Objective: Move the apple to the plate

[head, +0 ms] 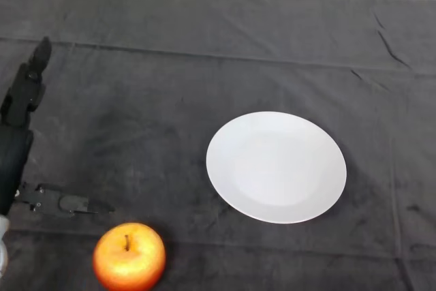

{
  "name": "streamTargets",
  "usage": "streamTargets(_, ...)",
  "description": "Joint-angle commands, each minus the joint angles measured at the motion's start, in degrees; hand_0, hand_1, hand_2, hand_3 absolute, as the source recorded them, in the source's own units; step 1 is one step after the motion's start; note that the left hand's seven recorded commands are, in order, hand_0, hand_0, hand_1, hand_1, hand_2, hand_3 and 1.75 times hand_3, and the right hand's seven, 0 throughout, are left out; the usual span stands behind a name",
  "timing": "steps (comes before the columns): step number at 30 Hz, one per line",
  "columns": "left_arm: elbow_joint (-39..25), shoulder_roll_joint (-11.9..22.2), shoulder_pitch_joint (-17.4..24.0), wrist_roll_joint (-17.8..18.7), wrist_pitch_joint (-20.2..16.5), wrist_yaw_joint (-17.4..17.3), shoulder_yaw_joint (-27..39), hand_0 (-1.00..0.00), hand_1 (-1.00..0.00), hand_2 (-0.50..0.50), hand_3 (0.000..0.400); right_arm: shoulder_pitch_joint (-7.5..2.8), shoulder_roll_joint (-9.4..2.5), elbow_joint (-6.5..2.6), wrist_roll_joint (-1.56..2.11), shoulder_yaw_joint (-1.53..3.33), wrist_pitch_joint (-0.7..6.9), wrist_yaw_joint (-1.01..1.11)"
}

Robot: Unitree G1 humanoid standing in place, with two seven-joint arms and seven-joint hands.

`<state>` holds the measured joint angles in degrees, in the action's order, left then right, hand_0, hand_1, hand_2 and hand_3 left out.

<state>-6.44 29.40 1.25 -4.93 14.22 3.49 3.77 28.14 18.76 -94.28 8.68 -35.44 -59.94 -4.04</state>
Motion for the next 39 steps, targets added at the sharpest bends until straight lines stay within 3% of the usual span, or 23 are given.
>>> streamTargets(1, -2.6, 1.8, 2.4, 0.4, -1.0, -0.7, 1.7, 0.0, 0.0, 0.0, 0.0, -6.09, -5.02, -5.05, 1.37, -0.13, 5.7, -0.41)
streamTargets(9, -9.7, -0.1, 5.3, -1.5, -3.9, -1.0, -1.0, 0.0, 0.0, 0.0, 0.0, -6.1, -5.03, -5.02, 1.47, -0.04, 5.72, -0.4)
streamTargets(15, -12.3, -0.3, 7.4, -1.7, -4.0, -2.9, -2.9, 0.0, 0.0, 0.0, 0.0, -6.1, -5.03, -5.02, 1.53, 0.02, 5.73, -0.39)
streamTargets(25, -12.8, 2.2, 10.1, 0.1, -2.8, -8.0, -3.2, 0.0, 0.0, 0.0, 0.0, -6.09, -5.03, -5.03, 1.63, 0.1, 5.72, -0.37)
streamTargets(39, -9.4, 3.0, 9.8, -1.9, -2.7, -11.9, -6.2, 0.0, 0.0, 0.0, 0.0, -6.07, -5.03, -5.07, 1.73, 0.19, 5.7, -0.35)
